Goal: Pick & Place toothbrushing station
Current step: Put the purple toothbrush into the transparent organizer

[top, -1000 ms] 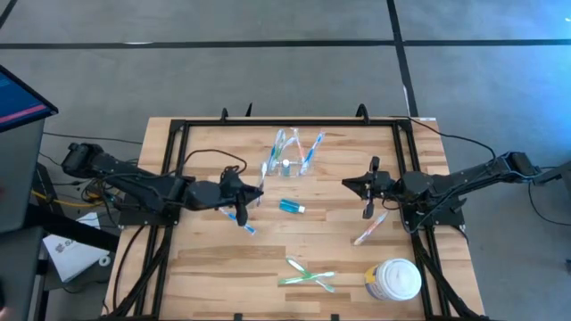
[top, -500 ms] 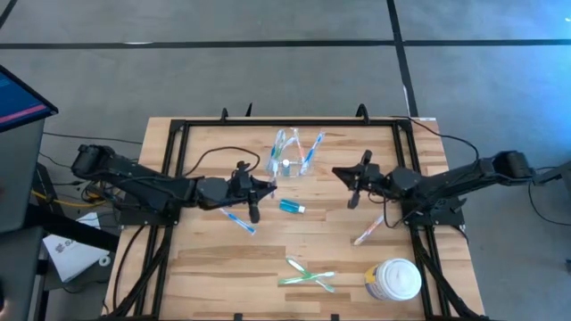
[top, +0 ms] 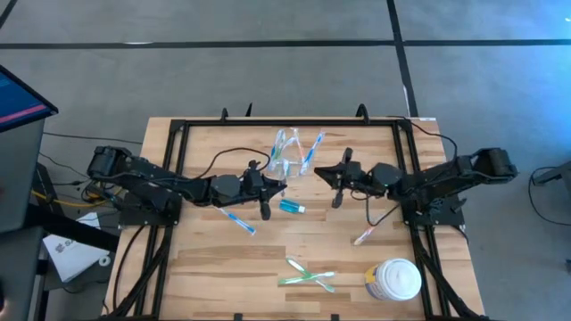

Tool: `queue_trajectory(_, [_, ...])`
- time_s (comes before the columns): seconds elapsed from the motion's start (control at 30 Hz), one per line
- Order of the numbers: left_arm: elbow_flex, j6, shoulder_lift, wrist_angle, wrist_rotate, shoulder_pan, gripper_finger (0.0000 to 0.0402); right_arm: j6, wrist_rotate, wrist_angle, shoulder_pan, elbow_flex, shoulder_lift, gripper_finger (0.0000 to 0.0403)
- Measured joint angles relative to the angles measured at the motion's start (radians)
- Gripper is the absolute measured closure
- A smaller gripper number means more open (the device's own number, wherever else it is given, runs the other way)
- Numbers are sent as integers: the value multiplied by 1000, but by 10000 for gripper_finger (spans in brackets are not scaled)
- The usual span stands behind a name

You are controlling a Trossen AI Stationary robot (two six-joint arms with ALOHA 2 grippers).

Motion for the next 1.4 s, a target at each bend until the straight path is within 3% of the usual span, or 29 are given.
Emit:
queue_trajectory(0.3, [0, 0, 14, 13, 1, -3, 371, -1, -109, -17, -7, 150, 149, 386])
queue_trajectory(0.5, [0, 0, 14, 14, 1, -3, 371, 5, -209, -26, -5, 174, 156, 386])
queue_trajectory(0.67, [0, 0, 14, 21, 1, -3, 371, 34, -217, -15, -5, 174, 162, 382])
queue_trajectory(1.13, [0, 0, 14, 23, 1, -3, 371, 27, -216, 70, -15, 174, 202, 264])
queue_trajectory(1.4, [0, 21, 14, 29, 1, -3, 371, 69, -213, 52, -36, 202, 203, 226])
